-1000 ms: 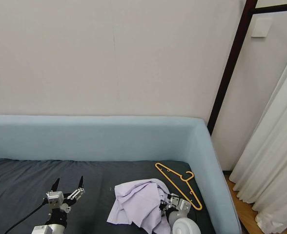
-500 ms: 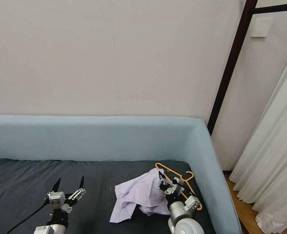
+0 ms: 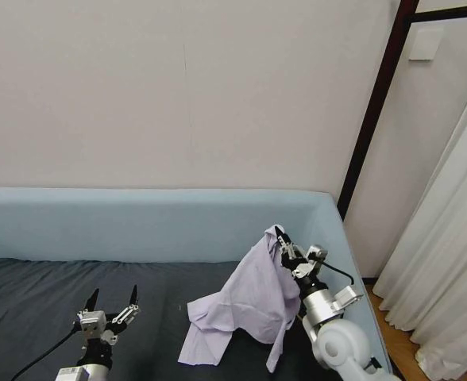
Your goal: Pick up the clothes from the sofa and hang them on the clothes hanger.
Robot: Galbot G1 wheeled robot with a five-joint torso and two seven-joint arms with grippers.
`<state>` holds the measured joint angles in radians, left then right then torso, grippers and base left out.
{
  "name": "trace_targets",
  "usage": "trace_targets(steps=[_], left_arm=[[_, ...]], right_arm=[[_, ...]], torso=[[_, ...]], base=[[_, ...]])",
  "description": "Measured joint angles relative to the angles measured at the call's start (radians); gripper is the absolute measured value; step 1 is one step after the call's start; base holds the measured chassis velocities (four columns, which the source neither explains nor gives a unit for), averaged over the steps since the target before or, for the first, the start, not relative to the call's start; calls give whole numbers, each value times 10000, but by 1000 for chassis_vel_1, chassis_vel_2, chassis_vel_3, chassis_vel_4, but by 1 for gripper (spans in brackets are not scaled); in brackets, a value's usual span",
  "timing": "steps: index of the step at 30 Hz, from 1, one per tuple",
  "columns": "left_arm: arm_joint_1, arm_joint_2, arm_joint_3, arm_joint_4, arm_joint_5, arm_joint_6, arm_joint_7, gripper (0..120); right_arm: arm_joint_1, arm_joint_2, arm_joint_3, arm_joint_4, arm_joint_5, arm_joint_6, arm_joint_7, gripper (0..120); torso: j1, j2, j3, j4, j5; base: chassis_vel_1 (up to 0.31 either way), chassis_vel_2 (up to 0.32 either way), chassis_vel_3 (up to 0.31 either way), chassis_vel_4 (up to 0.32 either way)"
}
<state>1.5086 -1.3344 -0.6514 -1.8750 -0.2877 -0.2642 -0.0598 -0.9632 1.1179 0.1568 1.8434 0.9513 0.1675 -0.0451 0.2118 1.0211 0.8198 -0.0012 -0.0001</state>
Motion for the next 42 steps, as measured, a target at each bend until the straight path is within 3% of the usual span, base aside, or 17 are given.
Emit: trace_targets(steps=[23,32,37,42], left_arm=[[-280,246,-145,365,-128,-39,-20,100],[-389,291,-249,421,-288,-117,-25,100],[-452,244,-194,433,-293,-134,-27,100],[-499,156,-86,442,-221,-153,-26,100]], right_arm=[[4212,-1631,54,-55,1497,-140,-160,0],[7350,-3469,-620,-570,2732,-358,142,0],[8355,-4096,-741,-511,3638,-518,432,0],[8366,-4392,-1127,-42,3717,-627,454,0]], torso=[[0,0,0,2,-2],[0,0,0,-1,0],[0,0,-1,-1,0],[-1,2,-3,-2,-8]], base=[[0,0,0,0],[0,0,0,0],[0,0,0,0],[0,0,0,0]])
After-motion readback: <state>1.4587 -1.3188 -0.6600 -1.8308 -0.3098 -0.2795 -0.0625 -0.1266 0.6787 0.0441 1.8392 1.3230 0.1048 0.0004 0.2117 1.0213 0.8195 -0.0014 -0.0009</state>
